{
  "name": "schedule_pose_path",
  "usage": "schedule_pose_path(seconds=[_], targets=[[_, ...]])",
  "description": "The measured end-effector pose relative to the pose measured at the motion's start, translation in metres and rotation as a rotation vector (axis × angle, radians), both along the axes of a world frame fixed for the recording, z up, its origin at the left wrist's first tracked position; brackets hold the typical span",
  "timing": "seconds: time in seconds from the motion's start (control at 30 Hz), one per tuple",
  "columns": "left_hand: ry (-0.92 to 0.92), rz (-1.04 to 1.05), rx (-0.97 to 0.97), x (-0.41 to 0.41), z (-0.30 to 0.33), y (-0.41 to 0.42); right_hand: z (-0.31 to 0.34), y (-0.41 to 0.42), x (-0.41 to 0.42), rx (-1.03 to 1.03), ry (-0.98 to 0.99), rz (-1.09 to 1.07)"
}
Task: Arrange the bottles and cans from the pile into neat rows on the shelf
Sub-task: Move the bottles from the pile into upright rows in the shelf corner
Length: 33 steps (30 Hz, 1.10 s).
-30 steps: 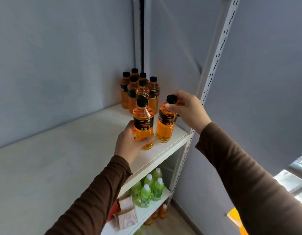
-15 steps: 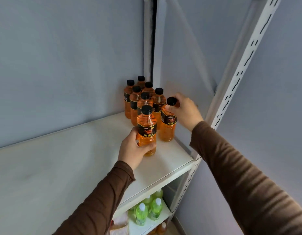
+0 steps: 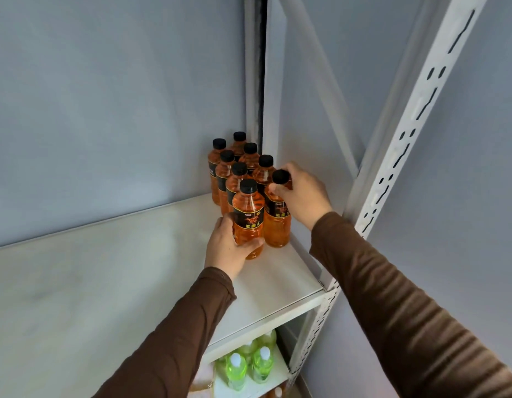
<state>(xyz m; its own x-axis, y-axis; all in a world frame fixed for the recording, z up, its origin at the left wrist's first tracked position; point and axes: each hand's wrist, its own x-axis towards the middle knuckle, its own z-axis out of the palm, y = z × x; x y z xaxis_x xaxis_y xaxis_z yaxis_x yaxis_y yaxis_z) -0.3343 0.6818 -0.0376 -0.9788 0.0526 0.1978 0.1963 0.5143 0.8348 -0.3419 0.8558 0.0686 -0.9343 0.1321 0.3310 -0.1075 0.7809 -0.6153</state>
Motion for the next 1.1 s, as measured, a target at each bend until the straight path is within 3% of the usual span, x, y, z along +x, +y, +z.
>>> schedule_pose_path(seconds=[0.4, 1.1], targets=[[-0.093, -0.044, -0.017, 0.004, -0.024, -0.006, 0.015, 0.003, -0.003, 0.289, -0.016, -0.011], [-0.023, -0.005, -0.097, 0.004, -0.024, 0.0, 0.016, 0.0, -0.005, 0.611, 0.013, -0.016]])
